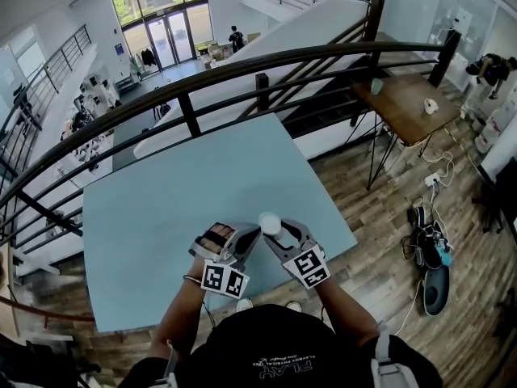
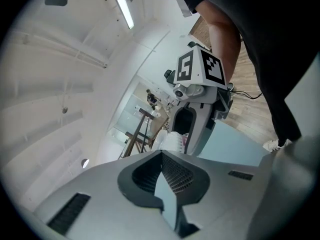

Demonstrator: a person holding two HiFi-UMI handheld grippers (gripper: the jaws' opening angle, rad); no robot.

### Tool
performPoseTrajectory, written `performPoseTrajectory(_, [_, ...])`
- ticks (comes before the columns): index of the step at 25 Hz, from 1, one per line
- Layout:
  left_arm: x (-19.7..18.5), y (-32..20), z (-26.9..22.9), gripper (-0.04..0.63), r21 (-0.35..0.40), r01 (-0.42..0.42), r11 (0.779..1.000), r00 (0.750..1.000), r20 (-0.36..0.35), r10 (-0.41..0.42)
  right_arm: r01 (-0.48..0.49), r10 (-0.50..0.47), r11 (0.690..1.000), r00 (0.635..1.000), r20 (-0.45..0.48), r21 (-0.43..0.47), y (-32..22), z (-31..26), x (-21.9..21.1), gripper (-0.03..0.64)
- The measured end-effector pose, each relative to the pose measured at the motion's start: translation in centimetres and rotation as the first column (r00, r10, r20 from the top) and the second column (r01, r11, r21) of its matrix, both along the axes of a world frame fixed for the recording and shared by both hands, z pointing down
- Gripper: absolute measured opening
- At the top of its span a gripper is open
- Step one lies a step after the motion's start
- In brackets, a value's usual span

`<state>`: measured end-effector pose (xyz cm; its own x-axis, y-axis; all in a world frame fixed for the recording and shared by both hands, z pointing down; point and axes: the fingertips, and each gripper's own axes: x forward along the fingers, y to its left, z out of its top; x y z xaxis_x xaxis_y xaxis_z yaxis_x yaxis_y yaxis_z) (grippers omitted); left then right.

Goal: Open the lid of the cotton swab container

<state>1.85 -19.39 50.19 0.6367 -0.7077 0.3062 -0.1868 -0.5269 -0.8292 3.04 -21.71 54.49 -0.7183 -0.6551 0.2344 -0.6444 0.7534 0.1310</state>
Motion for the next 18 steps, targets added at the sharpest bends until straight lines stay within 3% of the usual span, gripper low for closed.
performPoseTrajectory(18, [0.1, -1.5, -2.6, 0.014, 0.052, 0.058, 0.997, 0.994, -0.094, -0.053, 0.044, -0.044, 0.999, 0.998, -0.035, 0.015, 2.1, 0.2, -1.1, 0.224])
